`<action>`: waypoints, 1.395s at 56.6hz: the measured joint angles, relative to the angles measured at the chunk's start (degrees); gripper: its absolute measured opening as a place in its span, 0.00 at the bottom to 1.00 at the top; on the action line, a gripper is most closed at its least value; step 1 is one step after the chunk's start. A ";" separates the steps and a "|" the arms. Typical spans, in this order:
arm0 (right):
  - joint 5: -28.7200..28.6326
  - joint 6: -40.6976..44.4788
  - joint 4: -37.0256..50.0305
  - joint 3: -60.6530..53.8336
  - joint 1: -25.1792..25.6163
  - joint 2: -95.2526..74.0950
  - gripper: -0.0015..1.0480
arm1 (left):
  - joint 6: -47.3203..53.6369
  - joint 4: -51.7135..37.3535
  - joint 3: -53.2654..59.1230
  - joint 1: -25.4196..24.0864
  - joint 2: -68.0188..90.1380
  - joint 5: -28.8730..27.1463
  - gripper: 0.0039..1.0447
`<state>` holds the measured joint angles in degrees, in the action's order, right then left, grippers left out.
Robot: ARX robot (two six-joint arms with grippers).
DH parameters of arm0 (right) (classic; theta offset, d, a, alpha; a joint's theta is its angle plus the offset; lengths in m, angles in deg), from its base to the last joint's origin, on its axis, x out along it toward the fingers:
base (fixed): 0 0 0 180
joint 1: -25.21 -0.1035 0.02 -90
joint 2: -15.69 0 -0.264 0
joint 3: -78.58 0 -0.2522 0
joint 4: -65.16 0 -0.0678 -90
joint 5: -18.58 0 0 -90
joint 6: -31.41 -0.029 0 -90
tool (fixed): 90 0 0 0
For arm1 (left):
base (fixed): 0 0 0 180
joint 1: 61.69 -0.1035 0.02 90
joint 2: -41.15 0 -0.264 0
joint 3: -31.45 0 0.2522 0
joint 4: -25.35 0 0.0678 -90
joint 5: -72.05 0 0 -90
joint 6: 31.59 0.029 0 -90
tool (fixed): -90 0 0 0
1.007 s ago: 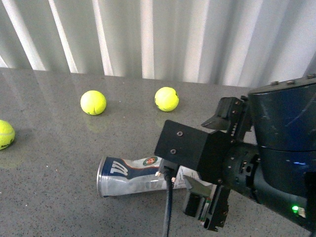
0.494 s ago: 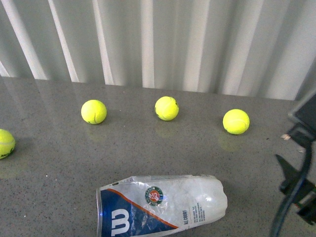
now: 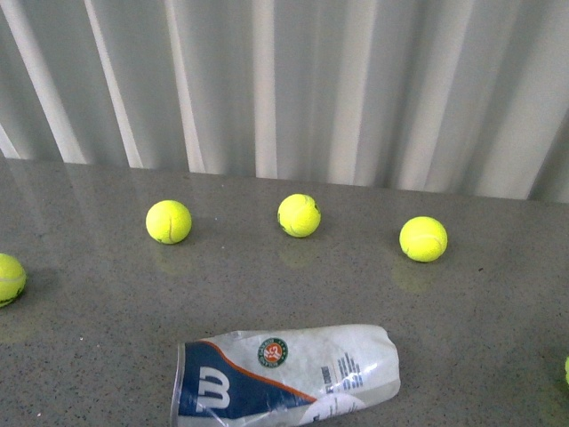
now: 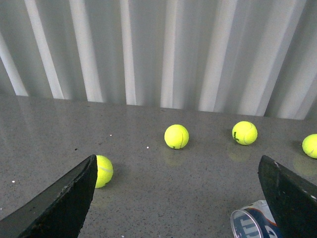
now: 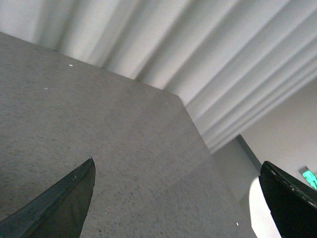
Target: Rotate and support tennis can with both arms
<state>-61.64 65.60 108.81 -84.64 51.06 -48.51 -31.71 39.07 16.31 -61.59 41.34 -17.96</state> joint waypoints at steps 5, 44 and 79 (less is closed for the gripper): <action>-29.62 -17.03 -3.21 -2.05 6.23 6.36 0.74 | -0.02 0.00 0.02 0.00 0.00 -0.02 0.94; -16.96 -33.51 -42.71 -2.80 -17.97 49.62 0.03 | -0.02 0.00 0.00 0.00 0.00 0.00 0.94; -9.81 -33.59 -57.37 -2.75 -25.64 63.95 0.03 | 0.00 0.00 0.02 0.00 -0.07 -0.02 0.94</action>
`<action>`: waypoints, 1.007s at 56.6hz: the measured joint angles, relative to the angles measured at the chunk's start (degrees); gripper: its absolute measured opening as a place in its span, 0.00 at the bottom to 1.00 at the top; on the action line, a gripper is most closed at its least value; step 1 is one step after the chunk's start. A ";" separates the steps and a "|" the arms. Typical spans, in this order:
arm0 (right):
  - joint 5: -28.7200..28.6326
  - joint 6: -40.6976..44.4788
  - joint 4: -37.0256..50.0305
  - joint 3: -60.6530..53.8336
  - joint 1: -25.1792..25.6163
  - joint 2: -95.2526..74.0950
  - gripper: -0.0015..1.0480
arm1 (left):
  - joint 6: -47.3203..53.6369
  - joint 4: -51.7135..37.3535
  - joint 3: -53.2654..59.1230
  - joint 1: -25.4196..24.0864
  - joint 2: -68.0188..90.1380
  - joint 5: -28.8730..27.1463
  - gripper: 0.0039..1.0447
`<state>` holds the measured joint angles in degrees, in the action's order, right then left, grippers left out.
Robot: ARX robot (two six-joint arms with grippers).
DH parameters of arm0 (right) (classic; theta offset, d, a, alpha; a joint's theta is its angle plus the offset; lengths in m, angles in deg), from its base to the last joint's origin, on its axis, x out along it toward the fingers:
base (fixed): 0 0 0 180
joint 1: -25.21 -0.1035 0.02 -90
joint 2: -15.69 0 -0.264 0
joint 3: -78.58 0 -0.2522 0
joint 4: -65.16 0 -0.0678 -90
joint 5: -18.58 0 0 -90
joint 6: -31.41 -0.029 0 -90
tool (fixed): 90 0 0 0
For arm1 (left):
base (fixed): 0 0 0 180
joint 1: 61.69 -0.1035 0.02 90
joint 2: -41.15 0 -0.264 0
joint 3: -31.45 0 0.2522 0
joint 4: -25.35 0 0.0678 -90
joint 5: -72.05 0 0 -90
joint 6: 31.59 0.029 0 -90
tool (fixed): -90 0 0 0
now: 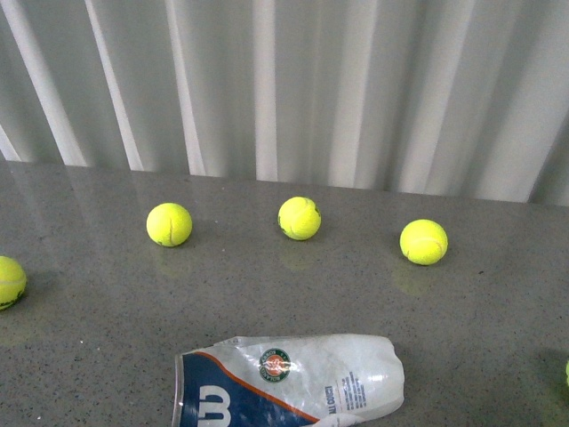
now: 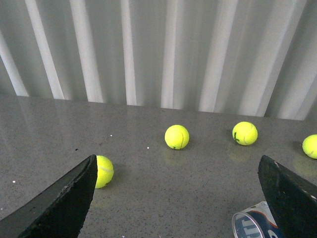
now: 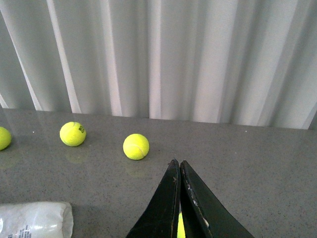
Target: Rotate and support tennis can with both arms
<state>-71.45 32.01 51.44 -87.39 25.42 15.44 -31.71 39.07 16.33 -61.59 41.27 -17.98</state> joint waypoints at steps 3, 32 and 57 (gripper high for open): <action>-0.02 0.00 0.00 0.00 0.00 0.00 0.03 | -0.02 0.00 0.00 0.00 0.00 0.00 0.94; 0.00 0.00 0.00 0.00 0.00 0.00 0.16 | -0.02 0.00 0.00 0.00 0.00 0.00 0.94; 0.02 0.00 -0.02 -0.02 -0.09 0.02 0.88 | -3.28 -5.81 -13.00 -7.67 46.16 14.10 0.94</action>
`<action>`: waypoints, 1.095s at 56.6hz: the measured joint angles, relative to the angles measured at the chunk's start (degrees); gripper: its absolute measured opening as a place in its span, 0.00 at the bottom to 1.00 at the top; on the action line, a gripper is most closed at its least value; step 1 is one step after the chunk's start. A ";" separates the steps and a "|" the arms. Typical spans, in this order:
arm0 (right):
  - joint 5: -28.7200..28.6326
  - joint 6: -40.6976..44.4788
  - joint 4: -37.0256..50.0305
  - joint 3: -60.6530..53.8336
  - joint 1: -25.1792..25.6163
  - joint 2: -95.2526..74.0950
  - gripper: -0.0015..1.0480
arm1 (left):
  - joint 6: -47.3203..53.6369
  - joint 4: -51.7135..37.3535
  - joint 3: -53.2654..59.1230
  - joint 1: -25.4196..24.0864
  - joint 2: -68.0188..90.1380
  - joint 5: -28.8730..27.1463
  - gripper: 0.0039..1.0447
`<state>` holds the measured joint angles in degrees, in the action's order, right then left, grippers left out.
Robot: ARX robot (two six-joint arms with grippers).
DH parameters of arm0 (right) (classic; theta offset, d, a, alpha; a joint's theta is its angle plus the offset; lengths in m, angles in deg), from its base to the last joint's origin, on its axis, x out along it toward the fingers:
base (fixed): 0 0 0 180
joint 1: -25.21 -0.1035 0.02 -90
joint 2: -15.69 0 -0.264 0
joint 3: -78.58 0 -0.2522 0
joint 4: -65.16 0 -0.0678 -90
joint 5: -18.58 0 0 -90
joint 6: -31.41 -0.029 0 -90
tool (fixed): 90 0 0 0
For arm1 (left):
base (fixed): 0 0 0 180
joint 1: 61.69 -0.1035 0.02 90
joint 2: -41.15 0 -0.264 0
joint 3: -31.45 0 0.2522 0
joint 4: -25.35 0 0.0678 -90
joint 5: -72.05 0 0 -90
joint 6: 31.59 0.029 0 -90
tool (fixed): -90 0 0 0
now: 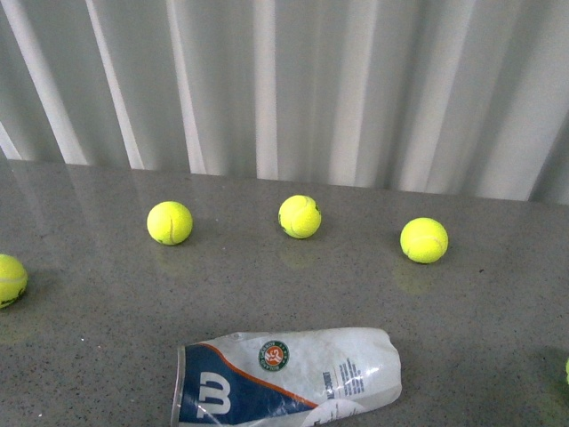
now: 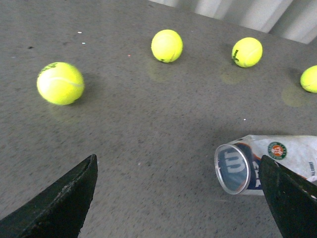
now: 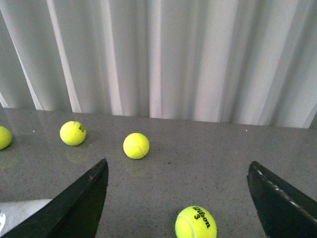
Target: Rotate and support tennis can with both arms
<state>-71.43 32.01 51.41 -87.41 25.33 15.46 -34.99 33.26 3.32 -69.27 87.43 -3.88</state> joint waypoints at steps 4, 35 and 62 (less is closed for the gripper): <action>-0.02 -0.07 0.02 0.00 0.00 0.02 0.95 | -1.33 -7.89 -3.43 1.88 13.75 2.69 0.94; 0.00 -0.04 0.02 0.00 0.00 0.02 0.93 | -18.01 -33.42 -8.09 13.31 66.05 12.52 0.94; -0.02 -0.04 0.02 0.00 0.00 0.02 0.93 | -25.42 -44.98 -9.92 12.22 66.14 10.03 0.94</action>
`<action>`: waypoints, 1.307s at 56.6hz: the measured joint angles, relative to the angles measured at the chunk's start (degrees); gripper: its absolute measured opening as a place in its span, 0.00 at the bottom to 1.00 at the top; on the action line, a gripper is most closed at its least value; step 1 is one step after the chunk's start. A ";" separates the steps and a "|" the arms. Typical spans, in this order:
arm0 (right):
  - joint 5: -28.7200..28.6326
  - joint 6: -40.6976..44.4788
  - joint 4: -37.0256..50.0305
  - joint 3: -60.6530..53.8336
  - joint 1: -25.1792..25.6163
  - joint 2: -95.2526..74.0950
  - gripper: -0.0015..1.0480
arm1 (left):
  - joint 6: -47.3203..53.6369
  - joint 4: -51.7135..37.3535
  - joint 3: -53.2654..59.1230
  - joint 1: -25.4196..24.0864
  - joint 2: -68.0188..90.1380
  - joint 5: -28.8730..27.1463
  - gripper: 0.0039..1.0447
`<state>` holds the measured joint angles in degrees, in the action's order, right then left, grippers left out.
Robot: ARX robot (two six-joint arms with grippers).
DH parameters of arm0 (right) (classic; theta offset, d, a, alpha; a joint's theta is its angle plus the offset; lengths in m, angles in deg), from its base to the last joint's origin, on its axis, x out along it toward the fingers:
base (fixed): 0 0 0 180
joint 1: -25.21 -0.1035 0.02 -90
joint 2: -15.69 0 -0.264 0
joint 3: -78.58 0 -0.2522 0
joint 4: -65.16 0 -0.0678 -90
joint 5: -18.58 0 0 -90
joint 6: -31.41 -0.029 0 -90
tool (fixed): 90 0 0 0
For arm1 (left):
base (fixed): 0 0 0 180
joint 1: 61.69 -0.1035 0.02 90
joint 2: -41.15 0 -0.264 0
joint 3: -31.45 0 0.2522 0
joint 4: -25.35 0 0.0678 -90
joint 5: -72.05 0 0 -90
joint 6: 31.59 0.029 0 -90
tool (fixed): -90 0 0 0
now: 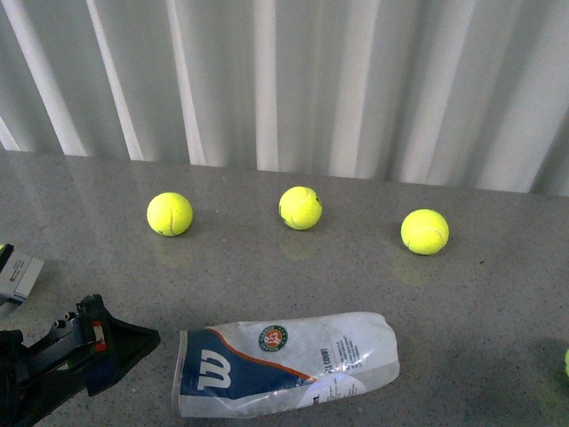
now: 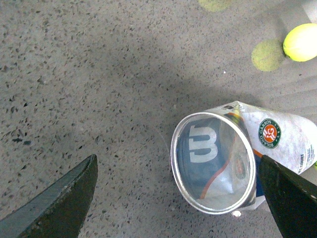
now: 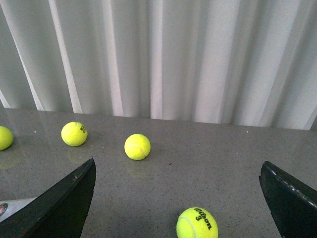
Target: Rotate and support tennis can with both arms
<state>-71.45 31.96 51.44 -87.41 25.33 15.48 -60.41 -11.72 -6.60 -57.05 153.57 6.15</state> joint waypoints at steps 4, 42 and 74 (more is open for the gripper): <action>0.00 0.00 0.00 0.00 0.00 0.00 0.93 | -0.90 -1.05 -0.07 0.48 0.42 -0.20 0.94; -0.02 0.02 0.00 0.00 0.00 0.00 0.93 | -11.45 -14.25 4.90 15.63 0.68 -3.65 0.94; -0.02 0.00 0.00 0.00 0.00 0.00 0.93 | -11.23 -13.79 3.21 22.14 3.50 -10.12 0.50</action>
<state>-71.48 31.96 51.44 -87.41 25.33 15.48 -71.65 -25.51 -3.39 -34.91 157.07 -3.97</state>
